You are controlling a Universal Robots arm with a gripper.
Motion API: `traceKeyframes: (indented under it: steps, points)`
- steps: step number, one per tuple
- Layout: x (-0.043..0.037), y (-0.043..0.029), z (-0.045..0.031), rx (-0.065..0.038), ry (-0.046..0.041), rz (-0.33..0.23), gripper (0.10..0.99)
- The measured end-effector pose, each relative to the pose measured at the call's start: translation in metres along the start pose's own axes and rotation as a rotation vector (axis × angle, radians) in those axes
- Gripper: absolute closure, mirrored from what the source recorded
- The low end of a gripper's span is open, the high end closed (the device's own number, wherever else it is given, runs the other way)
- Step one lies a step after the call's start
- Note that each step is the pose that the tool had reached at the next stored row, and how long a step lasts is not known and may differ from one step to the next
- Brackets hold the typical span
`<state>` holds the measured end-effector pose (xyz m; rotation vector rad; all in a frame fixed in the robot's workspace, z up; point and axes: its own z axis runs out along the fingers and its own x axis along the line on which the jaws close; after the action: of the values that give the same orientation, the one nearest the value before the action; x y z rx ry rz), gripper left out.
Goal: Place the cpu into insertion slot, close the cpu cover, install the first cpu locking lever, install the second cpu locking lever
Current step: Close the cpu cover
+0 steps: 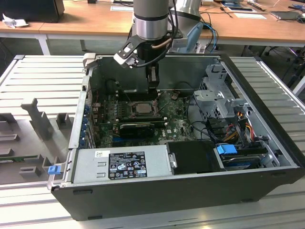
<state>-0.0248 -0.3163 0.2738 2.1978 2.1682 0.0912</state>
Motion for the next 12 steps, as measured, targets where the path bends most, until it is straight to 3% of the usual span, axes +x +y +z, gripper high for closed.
traceKeyframes:
  steps: [2,12]
  points:
    - [0.0002,0.0010,-0.0090,0.000,0.0002,0.000,0.980]
    - [0.0009,0.0250,-0.0072,0.000,0.0000,0.000,0.980]
